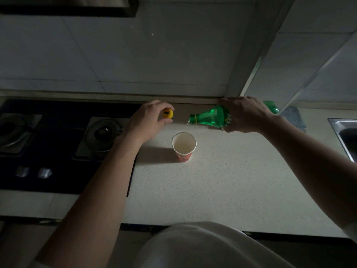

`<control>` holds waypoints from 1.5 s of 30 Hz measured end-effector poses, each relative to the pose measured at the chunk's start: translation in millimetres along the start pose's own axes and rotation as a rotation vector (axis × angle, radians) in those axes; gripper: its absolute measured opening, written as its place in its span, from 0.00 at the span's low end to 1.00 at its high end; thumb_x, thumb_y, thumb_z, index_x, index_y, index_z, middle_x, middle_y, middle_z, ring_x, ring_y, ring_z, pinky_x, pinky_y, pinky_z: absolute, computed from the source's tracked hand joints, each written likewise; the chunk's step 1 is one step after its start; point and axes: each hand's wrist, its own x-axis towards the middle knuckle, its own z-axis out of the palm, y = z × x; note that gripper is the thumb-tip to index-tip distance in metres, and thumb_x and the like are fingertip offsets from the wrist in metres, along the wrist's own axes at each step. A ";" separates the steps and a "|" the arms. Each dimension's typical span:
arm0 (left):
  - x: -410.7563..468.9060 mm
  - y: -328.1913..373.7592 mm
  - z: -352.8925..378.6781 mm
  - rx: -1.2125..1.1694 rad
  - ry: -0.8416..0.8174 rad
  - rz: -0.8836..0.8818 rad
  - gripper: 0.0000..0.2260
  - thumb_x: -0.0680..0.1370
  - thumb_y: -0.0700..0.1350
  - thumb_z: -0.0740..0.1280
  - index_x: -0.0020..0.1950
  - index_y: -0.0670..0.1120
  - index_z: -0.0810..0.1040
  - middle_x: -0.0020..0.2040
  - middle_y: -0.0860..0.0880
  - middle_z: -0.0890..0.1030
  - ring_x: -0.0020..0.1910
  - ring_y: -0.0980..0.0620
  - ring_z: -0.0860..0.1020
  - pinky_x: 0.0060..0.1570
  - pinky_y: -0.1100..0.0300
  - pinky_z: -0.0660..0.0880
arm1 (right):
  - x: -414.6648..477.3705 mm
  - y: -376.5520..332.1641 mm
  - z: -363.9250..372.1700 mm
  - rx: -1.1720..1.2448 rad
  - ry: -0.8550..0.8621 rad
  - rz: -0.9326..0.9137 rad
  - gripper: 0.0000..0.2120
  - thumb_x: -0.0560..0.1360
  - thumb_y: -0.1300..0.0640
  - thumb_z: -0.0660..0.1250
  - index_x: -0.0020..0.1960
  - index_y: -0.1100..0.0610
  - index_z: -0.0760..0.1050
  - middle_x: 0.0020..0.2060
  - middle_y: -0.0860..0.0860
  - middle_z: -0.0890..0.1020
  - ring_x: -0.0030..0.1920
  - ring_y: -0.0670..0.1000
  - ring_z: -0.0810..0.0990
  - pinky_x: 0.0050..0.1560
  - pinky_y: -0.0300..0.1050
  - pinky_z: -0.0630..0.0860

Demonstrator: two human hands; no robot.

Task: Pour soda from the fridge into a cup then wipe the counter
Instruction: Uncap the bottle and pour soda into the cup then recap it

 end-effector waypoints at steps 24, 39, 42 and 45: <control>3.1 0.8 0.2 0.005 -0.010 -0.005 0.16 0.76 0.46 0.72 0.63 0.50 0.77 0.59 0.50 0.77 0.57 0.50 0.75 0.51 0.56 0.72 | 1.6 2.0 -0.8 0.000 0.001 -0.019 0.35 0.67 0.46 0.78 0.70 0.51 0.68 0.55 0.51 0.82 0.50 0.54 0.82 0.47 0.50 0.79; 3.2 1.3 0.4 0.004 -0.014 -0.013 0.15 0.76 0.46 0.72 0.62 0.51 0.77 0.59 0.50 0.76 0.57 0.49 0.75 0.53 0.52 0.74 | 1.8 2.4 -0.3 -0.002 0.007 -0.008 0.33 0.67 0.46 0.77 0.68 0.50 0.68 0.53 0.50 0.82 0.48 0.54 0.82 0.47 0.49 0.78; 2.4 2.0 -0.5 0.000 -0.011 -0.017 0.15 0.76 0.46 0.72 0.62 0.51 0.77 0.59 0.50 0.76 0.57 0.50 0.74 0.53 0.53 0.74 | 1.4 1.8 -1.6 -0.003 0.005 -0.010 0.33 0.67 0.46 0.77 0.68 0.50 0.68 0.52 0.50 0.82 0.48 0.53 0.82 0.47 0.50 0.80; 1.8 2.6 -0.7 0.000 -0.013 -0.012 0.16 0.76 0.46 0.72 0.63 0.50 0.77 0.59 0.50 0.76 0.57 0.49 0.74 0.53 0.54 0.74 | 1.2 1.8 -2.1 -0.004 -0.003 -0.009 0.33 0.67 0.46 0.78 0.67 0.51 0.69 0.52 0.51 0.82 0.47 0.53 0.82 0.48 0.50 0.80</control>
